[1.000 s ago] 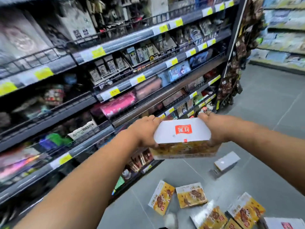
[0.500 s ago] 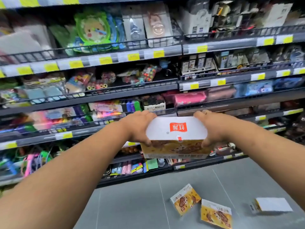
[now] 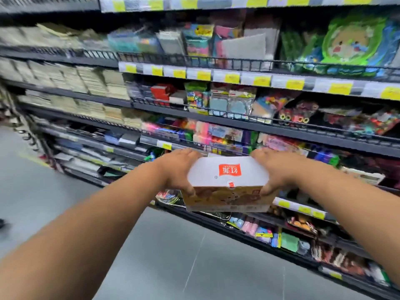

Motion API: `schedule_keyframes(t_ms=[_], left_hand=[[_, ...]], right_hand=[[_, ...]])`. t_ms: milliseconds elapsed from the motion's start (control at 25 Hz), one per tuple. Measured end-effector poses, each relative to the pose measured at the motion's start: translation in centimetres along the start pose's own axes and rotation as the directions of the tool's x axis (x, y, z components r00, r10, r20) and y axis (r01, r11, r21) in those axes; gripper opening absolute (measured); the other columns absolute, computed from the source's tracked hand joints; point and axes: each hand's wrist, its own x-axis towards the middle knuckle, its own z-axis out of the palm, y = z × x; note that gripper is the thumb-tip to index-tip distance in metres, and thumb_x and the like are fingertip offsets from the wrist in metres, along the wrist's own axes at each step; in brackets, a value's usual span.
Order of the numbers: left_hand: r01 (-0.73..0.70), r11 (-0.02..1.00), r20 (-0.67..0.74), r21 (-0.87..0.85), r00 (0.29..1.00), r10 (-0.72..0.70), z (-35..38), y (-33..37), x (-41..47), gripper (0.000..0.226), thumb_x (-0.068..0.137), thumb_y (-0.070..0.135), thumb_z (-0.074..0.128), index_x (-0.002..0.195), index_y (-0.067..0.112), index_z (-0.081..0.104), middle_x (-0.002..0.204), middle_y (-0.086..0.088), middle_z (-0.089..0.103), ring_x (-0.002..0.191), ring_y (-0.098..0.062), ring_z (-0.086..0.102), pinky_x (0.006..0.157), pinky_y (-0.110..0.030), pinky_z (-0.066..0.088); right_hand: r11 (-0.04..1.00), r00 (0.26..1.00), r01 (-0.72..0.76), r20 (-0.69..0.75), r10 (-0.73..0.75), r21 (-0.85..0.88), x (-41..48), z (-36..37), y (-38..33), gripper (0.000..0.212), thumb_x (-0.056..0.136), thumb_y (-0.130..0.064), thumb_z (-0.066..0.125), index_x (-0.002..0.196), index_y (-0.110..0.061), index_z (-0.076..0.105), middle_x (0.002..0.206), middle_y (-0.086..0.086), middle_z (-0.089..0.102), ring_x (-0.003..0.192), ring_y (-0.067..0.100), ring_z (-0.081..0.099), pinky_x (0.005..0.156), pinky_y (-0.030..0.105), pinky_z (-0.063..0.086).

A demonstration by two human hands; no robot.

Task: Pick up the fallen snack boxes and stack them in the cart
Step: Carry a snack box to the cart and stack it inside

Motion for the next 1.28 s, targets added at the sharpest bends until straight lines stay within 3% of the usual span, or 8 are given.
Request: schedule_keyframes(t_ms=[160, 360, 520, 680, 840, 960, 1080, 1280], left_hand=[[0.21, 0.977, 0.031, -0.032, 0.977, -0.209, 0.9, -7.9, -4.0, 0.107, 0.062, 0.053, 0.079, 0.147, 0.025, 0.023, 0.136, -0.002, 0.039, 0.127, -0.025, 0.039, 0.108, -0.039, 0.036], [0.451, 0.891, 0.036, -0.048, 0.893, -0.449, 2.0, -17.1, -9.5, 0.105, 0.062, 0.055, 0.076, 0.147, 0.025, 0.023, 0.14, -0.002, 0.037, 0.128, -0.026, 0.04, 0.11, -0.04, 0.035], [0.634, 0.769, -0.02, -0.088, 0.77, -0.637, 1.6, -21.4, -13.9, 0.099, 0.064, 0.053, 0.076, 0.146, 0.026, 0.027, 0.136, -0.001, 0.043, 0.126, -0.025, 0.043, 0.106, -0.034, 0.038], [0.794, 0.601, -0.026, -0.098, 0.601, -0.799, 1.6, -25.5, -19.3, 0.102, 0.065, 0.053, 0.077, 0.147, 0.026, 0.023, 0.139, -0.002, 0.04, 0.129, -0.026, 0.041, 0.107, -0.036, 0.036], [0.885, 0.451, 0.018, -0.114, 0.456, -0.89, 2.0, -28.7, -25.9, 0.104, 0.065, 0.049, 0.078, 0.148, 0.023, 0.021, 0.141, -0.004, 0.038, 0.132, -0.026, 0.038, 0.109, -0.037, 0.035], [0.919, 0.365, 0.04, -0.151, 0.375, -0.926, 3.3, -32.2, -31.9, 0.104, 0.065, 0.049, 0.078, 0.148, 0.02, 0.022, 0.14, -0.005, 0.037, 0.132, -0.026, 0.037, 0.11, -0.035, 0.032], [0.929, 0.328, 0.055, -0.173, 0.342, -0.938, 4.5, -36.4, -37.4, 0.105, 0.063, 0.05, 0.077, 0.147, 0.022, 0.022, 0.136, -0.003, 0.039, 0.129, -0.024, 0.038, 0.11, -0.037, 0.033], [0.947, 0.273, 0.074, -0.171, 0.289, -0.955, 5.0, -45.4, -48.2, 0.106, 0.064, 0.045, 0.079, 0.149, 0.022, 0.021, 0.143, -0.004, 0.036, 0.133, -0.025, 0.035, 0.112, -0.035, 0.03]], right_hand=[[0.982, 0.982, 0.186, -0.013, -0.186, -0.039, 8.4, -2.0, -6.5, 0.103, 0.049, -0.061, 0.078, 0.131, -0.026, 0.028, 0.129, 0.003, 0.049, 0.108, 0.025, 0.056, 0.089, 0.04, 0.051], [0.903, 0.909, 0.411, -0.026, -0.417, -0.123, 18.4, -4.7, -15.7, 0.101, 0.051, -0.06, 0.078, 0.133, -0.026, 0.029, 0.13, 0.001, 0.046, 0.107, 0.025, 0.058, 0.084, 0.038, 0.051], [0.797, 0.814, 0.565, -0.012, -0.58, -0.215, 24.5, -8.7, -23.2, 0.091, 0.059, -0.05, 0.08, 0.129, -0.022, 0.03, 0.127, 0.003, 0.045, 0.107, 0.028, 0.059, 0.078, 0.037, 0.049], [0.64, 0.67, 0.717, 0.02, -0.742, -0.275, 28.9, -12.2, -32.3, 0.081, 0.061, -0.044, 0.081, 0.121, -0.02, 0.032, 0.125, 0.005, 0.046, 0.103, 0.03, 0.06, 0.076, 0.038, 0.049], [0.492, 0.535, 0.806, 0.051, -0.843, -0.329, 30.7, -13.6, -41.9, 0.082, 0.063, -0.045, 0.079, 0.124, -0.021, 0.031, 0.127, 0.004, 0.046, 0.106, 0.028, 0.057, 0.069, 0.031, 0.038], [0.379, 0.427, 0.854, 0.064, -0.902, -0.356, 31.6, -14.0, -50.5, 0.082, 0.061, -0.049, 0.077, 0.124, -0.02, 0.033, 0.124, 0.005, 0.048, 0.107, 0.029, 0.058, 0.076, 0.033, 0.046], [0.335, 0.392, 0.867, 0.092, -0.915, -0.368, 32.6, -14.3, -58.3, 0.081, 0.058, -0.052, 0.076, 0.12, -0.021, 0.034, 0.121, 0.004, 0.049, 0.106, 0.03, 0.058, 0.074, 0.033, 0.044], [0.3, 0.349, 0.897, 0.102, -0.932, -0.323, 34.0, -14.9, -73.6, 0.088, 0.052, -0.06, 0.074, 0.121, -0.025, 0.031, 0.116, 0.002, 0.048, 0.096, 0.029, 0.058, 0.078, 0.042, 0.053]])
